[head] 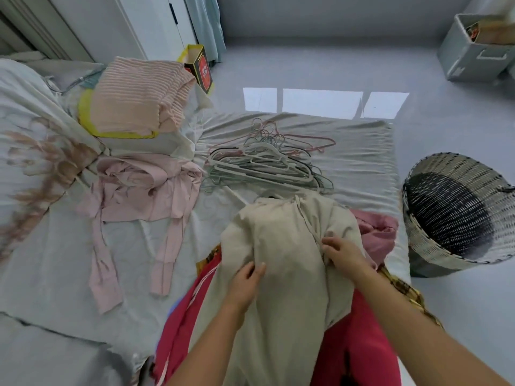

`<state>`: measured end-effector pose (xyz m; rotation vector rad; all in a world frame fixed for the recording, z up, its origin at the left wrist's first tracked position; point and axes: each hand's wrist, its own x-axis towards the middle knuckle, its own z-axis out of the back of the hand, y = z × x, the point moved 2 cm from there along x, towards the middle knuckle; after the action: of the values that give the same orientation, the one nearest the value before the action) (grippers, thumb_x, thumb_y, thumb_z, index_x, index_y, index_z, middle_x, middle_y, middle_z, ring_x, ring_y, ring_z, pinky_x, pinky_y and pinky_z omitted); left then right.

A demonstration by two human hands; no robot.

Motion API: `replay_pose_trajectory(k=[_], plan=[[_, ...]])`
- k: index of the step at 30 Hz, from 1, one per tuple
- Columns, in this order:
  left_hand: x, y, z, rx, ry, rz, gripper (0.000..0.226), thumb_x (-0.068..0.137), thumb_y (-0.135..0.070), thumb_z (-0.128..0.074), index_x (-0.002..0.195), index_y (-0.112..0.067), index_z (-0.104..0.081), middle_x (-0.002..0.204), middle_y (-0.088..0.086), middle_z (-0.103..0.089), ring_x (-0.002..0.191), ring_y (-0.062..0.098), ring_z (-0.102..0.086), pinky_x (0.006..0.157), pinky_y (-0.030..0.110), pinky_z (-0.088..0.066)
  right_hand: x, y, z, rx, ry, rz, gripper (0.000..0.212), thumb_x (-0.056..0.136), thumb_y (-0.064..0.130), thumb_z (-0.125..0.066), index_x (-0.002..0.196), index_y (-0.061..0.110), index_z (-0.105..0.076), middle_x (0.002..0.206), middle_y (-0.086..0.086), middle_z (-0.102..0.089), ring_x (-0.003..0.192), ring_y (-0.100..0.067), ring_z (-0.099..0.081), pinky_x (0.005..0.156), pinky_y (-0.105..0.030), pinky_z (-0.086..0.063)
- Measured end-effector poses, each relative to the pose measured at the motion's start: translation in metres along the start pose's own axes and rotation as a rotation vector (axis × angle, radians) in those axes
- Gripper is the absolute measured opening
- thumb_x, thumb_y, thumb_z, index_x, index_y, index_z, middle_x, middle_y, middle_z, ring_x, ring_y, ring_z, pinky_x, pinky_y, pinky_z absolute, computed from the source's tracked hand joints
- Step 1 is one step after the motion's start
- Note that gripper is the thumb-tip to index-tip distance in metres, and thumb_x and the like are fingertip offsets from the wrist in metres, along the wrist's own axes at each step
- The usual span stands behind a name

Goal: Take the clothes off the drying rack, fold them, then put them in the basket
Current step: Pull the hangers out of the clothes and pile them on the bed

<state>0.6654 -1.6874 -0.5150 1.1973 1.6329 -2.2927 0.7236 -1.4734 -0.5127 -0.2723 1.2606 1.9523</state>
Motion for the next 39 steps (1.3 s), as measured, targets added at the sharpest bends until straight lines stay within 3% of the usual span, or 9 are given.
replay_pose_trajectory(k=[3,6,15,21,25,29,33,37,39], plan=[[-0.015,0.03,0.015,-0.177,-0.05,0.044,0.044,0.085,-0.044,-0.055,0.121,-0.019,-0.058,0.117,0.001,-0.066,0.103,0.017,-0.064,0.088,0.029,-0.051,-0.022,-0.017,-0.021,0.224,-0.153,0.052,0.039,0.095,0.012,-0.048,0.134,0.009,-0.049,0.131,0.0,-0.051,0.121,-0.014,-0.045,0.101,-0.028,-0.033],[-0.032,0.048,0.032,-0.246,-0.129,0.026,0.033,0.092,-0.033,-0.051,0.121,-0.019,-0.055,0.108,-0.003,-0.065,0.097,0.013,-0.063,0.074,0.022,-0.052,-0.047,-0.03,-0.033,0.309,-0.208,0.125,0.037,0.095,0.009,-0.046,0.131,0.012,-0.053,0.121,0.007,-0.051,0.116,-0.006,-0.042,0.098,-0.024,-0.033],[-0.09,0.1,0.047,-0.264,-0.077,0.068,0.024,0.097,-0.024,-0.044,0.116,-0.013,-0.055,0.109,0.0,-0.063,0.102,0.016,-0.06,0.084,0.029,-0.05,-0.104,-0.069,-0.073,0.395,-0.257,0.11,0.034,0.095,0.007,-0.047,0.127,0.011,-0.057,0.12,0.004,-0.058,0.115,-0.011,-0.052,0.102,-0.029,-0.041],[-0.136,0.17,0.063,-0.365,-0.025,0.107,0.021,0.098,-0.019,-0.04,0.098,-0.012,-0.06,0.099,0.011,-0.065,0.089,0.023,-0.062,0.077,0.032,-0.049,-0.175,-0.11,-0.126,0.539,-0.373,0.105,0.033,0.096,0.003,-0.045,0.126,0.009,-0.055,0.118,0.005,-0.057,0.104,-0.001,-0.054,0.081,0.0,-0.041],[-0.168,0.241,0.078,-0.397,-0.009,0.197,0.025,0.098,-0.022,-0.038,0.098,-0.008,-0.059,0.091,0.01,-0.068,0.076,0.018,-0.067,0.069,0.029,-0.051,-0.222,-0.168,-0.177,0.575,-0.463,0.05,0.027,0.097,0.005,-0.044,0.118,0.011,-0.059,0.114,0.002,-0.06,0.105,-0.007,-0.056,0.087,-0.007,-0.044],[-0.186,0.299,0.081,-0.389,0.004,0.32,0.028,0.099,-0.023,-0.037,0.094,-0.007,-0.06,0.087,0.009,-0.068,0.077,0.02,-0.065,0.068,0.03,-0.05,-0.246,-0.227,-0.23,0.601,-0.405,-0.094,0.02,0.097,0.004,-0.043,0.109,0.009,-0.059,0.107,-0.007,-0.062,0.098,-0.019,-0.057,0.091,-0.033,-0.044],[-0.166,0.356,0.08,-0.358,-0.022,0.4,0.028,0.099,-0.02,-0.036,0.096,-0.005,-0.06,0.094,0.012,-0.066,0.084,0.025,-0.062,0.071,0.032,-0.049,-0.238,-0.299,-0.281,0.506,-0.298,-0.247,0.017,0.095,0.005,-0.047,0.104,0.009,-0.061,0.101,-0.008,-0.063,0.097,-0.028,-0.058,0.093,-0.044,-0.045],[-0.129,0.427,0.063,-0.378,-0.049,0.45,0.028,0.098,-0.02,-0.038,0.097,-0.006,-0.063,0.092,0.01,-0.068,0.084,0.025,-0.063,0.069,0.033,-0.052,-0.2,-0.383,-0.336,0.367,-0.154,-0.351,0.027,0.08,0.02,-0.053,0.093,0.001,-0.067,0.081,0.0,-0.06,0.079,-0.021,-0.051,0.073,-0.031,-0.042],[-0.107,0.462,0.049,-0.365,-0.033,0.468,0.027,0.099,-0.018,-0.038,0.095,-0.006,-0.062,0.093,0.01,-0.066,0.084,0.026,-0.061,0.071,0.035,-0.047,-0.172,-0.425,-0.362,0.178,-0.106,-0.226,0.033,0.078,0.019,-0.053,0.103,0.001,-0.067,0.094,-0.007,-0.063,0.075,-0.016,-0.049,0.068,-0.019,-0.039]])
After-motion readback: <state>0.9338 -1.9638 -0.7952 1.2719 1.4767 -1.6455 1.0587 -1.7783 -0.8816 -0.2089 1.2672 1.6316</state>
